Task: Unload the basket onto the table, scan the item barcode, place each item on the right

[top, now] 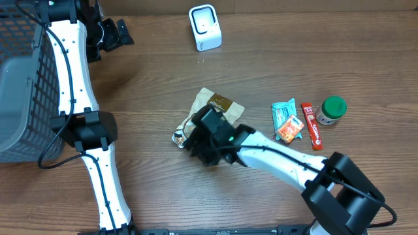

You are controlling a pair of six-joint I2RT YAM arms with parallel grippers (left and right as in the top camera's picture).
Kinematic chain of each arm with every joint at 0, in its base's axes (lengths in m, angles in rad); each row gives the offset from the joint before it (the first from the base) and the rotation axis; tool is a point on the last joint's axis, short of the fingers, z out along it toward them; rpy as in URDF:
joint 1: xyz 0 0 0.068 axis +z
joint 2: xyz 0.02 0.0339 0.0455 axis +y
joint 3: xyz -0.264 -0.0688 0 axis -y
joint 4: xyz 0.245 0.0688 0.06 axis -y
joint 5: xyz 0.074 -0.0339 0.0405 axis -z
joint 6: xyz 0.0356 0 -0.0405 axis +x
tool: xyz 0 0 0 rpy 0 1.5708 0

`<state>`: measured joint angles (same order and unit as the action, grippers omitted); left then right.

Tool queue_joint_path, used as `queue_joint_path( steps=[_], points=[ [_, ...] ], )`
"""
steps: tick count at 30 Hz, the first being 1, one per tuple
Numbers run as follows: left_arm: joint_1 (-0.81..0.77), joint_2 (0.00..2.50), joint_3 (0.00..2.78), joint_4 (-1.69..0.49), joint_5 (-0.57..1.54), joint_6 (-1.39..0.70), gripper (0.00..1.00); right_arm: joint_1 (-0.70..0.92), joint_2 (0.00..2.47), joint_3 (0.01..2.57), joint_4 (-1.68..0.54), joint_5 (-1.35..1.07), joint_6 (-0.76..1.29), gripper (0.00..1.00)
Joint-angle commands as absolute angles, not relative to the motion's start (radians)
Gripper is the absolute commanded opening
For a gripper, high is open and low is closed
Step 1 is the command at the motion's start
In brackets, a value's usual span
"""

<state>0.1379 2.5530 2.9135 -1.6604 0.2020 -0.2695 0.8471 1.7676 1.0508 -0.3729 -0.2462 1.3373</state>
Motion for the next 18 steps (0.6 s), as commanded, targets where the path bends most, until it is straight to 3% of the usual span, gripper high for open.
queue_joint_path(
  steps=[1,5,12,18],
  points=[
    [0.136,2.546,2.931,-1.660,0.199,-0.266,1.00,0.876,1.771,1.047,-0.347,-0.199,1.339,0.41],
    [0.136,2.546,2.931,-1.660,0.199,-0.266,1.00,0.844,1.762,1.049,-0.357,-0.206,1.330,0.25],
    [0.136,2.546,2.931,-1.660,0.199,-0.266,1.00,0.682,1.700,1.049,-0.530,-0.157,1.222,0.24],
    [0.136,2.546,2.931,-1.661,0.199,-0.266,1.00,0.647,1.700,1.048,-0.662,-0.057,1.223,0.23]
  ],
)
